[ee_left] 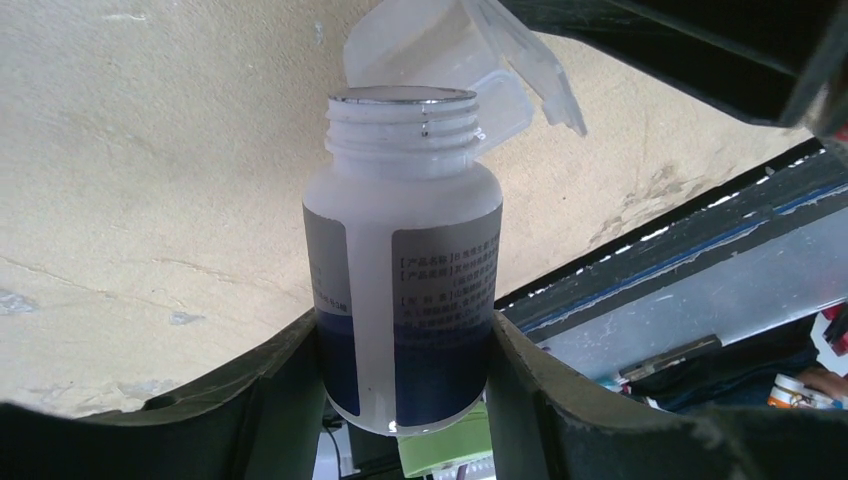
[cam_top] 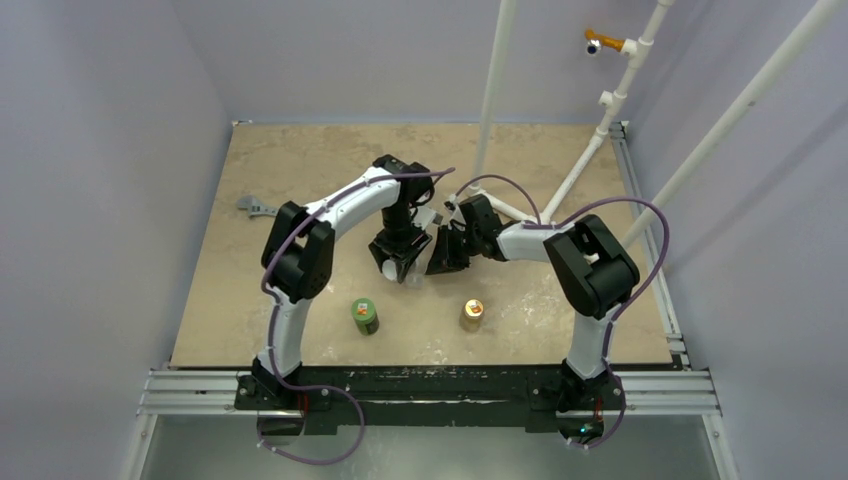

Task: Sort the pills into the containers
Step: Pour the pill into the pill container.

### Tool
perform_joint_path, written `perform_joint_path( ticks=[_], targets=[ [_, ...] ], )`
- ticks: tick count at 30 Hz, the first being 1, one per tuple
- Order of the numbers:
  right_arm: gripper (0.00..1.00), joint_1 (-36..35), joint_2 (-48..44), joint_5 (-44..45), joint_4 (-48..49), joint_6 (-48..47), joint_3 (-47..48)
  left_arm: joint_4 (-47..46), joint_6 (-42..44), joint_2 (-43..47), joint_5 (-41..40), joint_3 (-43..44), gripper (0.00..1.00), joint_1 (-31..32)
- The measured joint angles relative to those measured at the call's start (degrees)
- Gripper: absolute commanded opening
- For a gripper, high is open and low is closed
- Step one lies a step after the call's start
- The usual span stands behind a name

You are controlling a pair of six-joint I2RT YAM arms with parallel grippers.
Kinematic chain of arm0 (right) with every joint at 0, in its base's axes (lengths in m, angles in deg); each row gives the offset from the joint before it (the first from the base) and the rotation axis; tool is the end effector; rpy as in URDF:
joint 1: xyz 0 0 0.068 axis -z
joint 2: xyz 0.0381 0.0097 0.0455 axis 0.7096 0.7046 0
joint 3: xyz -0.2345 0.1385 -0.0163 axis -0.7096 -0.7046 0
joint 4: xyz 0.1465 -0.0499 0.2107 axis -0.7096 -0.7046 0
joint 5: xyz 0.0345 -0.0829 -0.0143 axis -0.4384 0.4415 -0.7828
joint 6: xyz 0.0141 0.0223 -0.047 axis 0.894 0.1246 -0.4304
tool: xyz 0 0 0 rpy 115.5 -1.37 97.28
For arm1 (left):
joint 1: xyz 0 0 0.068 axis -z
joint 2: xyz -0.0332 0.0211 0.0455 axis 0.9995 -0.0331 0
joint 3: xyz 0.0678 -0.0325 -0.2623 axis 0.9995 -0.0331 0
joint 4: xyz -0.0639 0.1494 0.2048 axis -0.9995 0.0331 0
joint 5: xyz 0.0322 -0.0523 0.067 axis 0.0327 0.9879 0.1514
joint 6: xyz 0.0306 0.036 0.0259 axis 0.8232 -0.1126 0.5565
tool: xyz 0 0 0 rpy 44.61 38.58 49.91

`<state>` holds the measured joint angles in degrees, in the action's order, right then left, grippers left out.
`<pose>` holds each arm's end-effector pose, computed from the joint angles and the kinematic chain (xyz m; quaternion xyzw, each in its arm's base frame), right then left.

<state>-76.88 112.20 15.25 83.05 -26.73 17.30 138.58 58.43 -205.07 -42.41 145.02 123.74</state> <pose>0.3047 0.2095 0.1271 -0.0649 0.9087 0.3896 0.1353 0.3127 -0.2344 0.2060 -0.2874 -0.9469 0.0831 0.1176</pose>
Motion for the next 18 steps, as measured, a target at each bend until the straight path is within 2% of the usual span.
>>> perform_joint_path(
  ticks=[10, 18],
  targets=[
    [0.16, 2.05, -3.37, 1.07, 0.44, 0.26, -0.48, -5.4, -0.11, 9.18, 1.51, -6.27, 0.0, -0.39],
    [0.24, 4.02, -9.31, 2.97, -0.31, 1.25, -1.77, -15.87, -0.07, 17.49, 1.73, -16.68, 0.0, -0.44]
  ],
)
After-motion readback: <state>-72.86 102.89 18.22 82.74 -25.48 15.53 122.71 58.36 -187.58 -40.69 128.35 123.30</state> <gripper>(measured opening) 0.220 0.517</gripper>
